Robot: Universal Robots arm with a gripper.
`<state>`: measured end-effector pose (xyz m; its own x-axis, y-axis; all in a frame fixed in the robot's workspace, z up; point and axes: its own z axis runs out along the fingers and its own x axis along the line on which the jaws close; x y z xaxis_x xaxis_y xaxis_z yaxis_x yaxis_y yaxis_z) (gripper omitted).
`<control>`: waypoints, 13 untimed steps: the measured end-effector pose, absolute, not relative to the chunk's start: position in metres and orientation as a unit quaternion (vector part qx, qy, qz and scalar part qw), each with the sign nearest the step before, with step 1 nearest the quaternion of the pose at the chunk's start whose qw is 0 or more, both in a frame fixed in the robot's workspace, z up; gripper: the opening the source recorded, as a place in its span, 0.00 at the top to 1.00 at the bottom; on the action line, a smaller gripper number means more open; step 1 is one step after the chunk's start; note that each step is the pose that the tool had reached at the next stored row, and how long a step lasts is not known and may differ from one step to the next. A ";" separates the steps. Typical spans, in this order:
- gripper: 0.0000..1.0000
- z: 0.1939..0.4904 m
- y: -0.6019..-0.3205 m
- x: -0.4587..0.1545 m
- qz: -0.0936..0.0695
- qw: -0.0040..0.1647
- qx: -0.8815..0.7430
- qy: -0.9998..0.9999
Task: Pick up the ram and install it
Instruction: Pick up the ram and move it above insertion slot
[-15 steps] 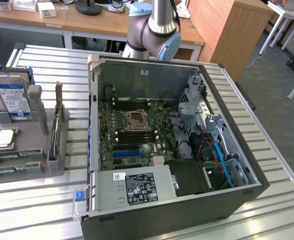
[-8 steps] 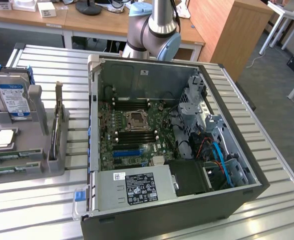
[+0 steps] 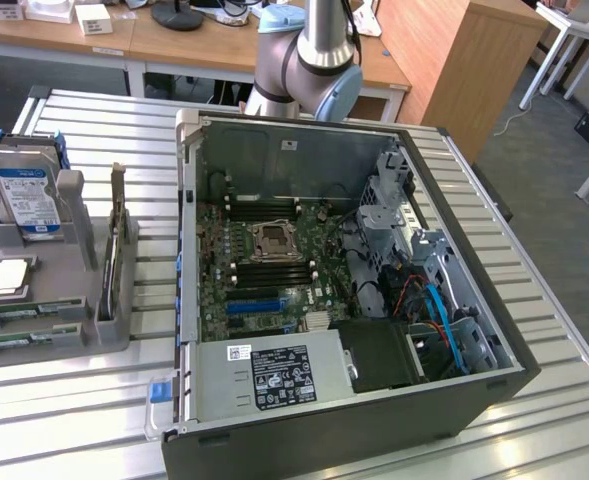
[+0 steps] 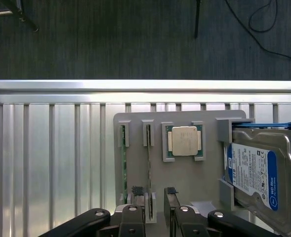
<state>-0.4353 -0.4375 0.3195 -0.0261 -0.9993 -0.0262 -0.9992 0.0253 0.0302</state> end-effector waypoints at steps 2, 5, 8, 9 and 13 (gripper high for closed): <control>0.70 0.320 -0.439 -0.435 -0.020 0.001 0.698 -0.716; 0.70 0.320 -0.439 -0.435 -0.020 0.001 0.698 -0.716; 0.70 0.319 -0.440 -0.435 -0.020 0.001 0.698 -0.716; 0.70 0.320 -0.440 -0.435 -0.020 0.001 0.698 -0.716; 0.70 0.320 -0.440 -0.435 -0.020 0.001 0.698 -0.716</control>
